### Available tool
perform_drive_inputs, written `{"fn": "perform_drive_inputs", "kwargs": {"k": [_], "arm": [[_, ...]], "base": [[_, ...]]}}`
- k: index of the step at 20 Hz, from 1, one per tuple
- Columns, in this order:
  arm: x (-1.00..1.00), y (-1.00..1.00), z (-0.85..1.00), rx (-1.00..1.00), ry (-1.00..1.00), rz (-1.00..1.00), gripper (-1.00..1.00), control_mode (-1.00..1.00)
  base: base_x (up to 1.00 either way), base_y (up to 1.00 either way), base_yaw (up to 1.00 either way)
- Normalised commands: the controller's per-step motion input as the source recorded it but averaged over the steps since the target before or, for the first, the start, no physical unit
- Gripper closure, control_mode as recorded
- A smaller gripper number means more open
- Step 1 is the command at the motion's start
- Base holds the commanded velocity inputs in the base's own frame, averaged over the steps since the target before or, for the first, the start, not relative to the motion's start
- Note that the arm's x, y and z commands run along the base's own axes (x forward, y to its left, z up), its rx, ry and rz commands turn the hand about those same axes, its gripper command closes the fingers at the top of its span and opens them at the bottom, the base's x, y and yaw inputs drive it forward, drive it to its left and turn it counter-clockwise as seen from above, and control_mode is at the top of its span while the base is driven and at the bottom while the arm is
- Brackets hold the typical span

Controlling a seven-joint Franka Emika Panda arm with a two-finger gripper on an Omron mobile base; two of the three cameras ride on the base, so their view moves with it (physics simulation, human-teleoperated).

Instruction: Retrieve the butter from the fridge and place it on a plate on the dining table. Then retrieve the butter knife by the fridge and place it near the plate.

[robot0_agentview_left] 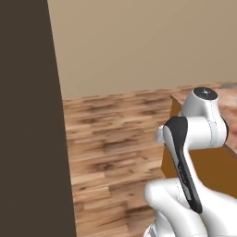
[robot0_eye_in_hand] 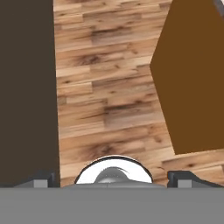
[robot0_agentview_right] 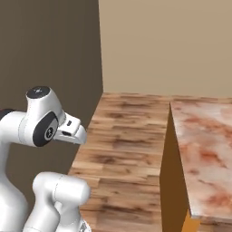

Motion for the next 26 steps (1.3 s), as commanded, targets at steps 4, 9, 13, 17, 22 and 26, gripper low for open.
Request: {"fn": "perform_drive_inputs", "kwargs": {"k": [4,9,13,17,22,26], "arm": [[0.0,0.0,0.0,0.0,0.0,0.0,-1.0,1.0],[0.0,0.0,0.0,0.0,0.0,0.0,-1.0,1.0],[0.0,0.0,0.0,0.0,0.0,0.0,-1.0,1.0],[0.0,0.0,0.0,0.0,0.0,0.0,-1.0,1.0],[0.0,0.0,0.0,0.0,0.0,0.0,-1.0,1.0],[0.0,0.0,0.0,0.0,0.0,0.0,-1.0,1.0]], "base": [[1.0,0.32,-0.1],[1.0,0.55,-0.15],[1.0,0.77,-0.21],[1.0,0.81,-0.3],[1.0,0.38,-0.33],[1.0,0.22,-0.34]]}}
